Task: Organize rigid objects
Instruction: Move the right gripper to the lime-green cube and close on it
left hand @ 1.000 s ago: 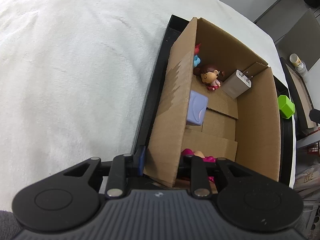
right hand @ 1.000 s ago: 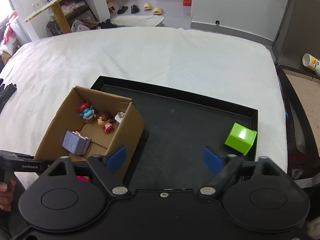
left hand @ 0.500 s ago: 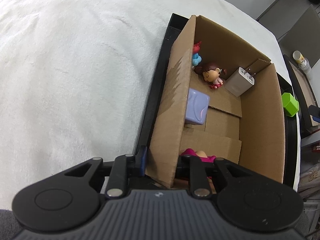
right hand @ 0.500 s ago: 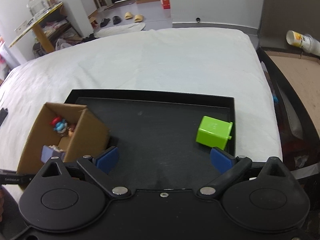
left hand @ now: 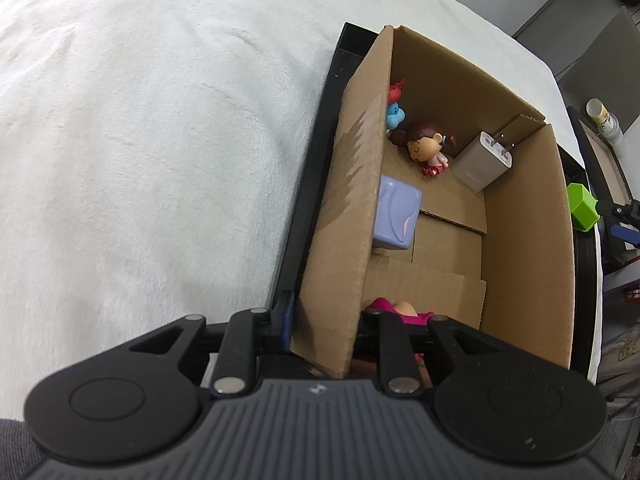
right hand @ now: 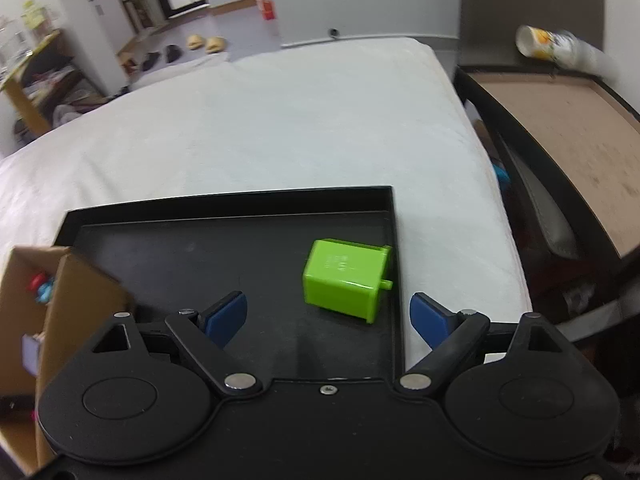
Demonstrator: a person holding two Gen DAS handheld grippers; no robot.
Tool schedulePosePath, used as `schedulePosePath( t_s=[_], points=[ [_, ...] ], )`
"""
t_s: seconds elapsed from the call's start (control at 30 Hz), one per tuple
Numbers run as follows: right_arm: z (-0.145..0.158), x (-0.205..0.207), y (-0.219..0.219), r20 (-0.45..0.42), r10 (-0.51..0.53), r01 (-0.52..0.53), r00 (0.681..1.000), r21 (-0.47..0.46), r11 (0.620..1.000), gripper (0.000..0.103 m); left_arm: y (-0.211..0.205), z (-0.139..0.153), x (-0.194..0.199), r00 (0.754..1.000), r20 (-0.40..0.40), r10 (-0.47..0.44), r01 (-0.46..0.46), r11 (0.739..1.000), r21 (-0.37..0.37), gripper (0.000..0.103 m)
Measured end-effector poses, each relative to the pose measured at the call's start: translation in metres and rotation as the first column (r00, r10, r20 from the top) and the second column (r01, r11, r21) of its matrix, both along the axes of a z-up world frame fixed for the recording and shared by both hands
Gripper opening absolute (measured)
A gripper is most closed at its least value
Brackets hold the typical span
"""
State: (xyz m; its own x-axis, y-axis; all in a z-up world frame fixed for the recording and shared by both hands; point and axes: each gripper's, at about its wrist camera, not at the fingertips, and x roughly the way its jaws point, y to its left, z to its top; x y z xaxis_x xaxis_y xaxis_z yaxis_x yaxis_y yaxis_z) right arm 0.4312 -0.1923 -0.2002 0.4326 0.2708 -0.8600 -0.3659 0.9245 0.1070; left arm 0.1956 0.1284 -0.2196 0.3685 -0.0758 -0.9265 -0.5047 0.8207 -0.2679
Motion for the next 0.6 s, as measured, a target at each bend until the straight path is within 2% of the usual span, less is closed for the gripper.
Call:
schedulePosePath(
  t_s=[0.23,0.47,0.53,0.57,0.6],
  points=[
    [-0.015,0.014,0.007,-0.012,-0.086,0.085,0.996,-0.046,0.995,0.087,0.001,-0.001,0.0,1.0,0.0,-0.002,0.002,1.0,-0.004,0.022],
    [-0.022,0.024,0.023,0.015,-0.141,0.142,0.99,-0.125,0.982,0.089,0.0,-0.003,0.002,1.0,-0.009,-0.014,0.014,1.0,-0.003,0.022],
    [-0.026,0.027,0.025,0.012,-0.151,0.152,0.988,-0.142,0.978,0.075,-0.001,-0.003,0.004,1.0,-0.015,-0.018,0.018,1.0,0.001,0.022],
    [-0.027,0.027,0.026,0.004,-0.149,0.148,0.989,-0.151,0.977,0.059,-0.001,-0.003,0.004,1.0,-0.017,-0.017,0.017,1.0,0.001,0.022],
    [-0.027,0.026,0.027,0.005,-0.148,0.147,0.989,-0.164,0.975,0.058,-0.002,-0.004,0.005,1.0,-0.019,-0.016,0.016,1.0,0.001,0.022]
  ],
)
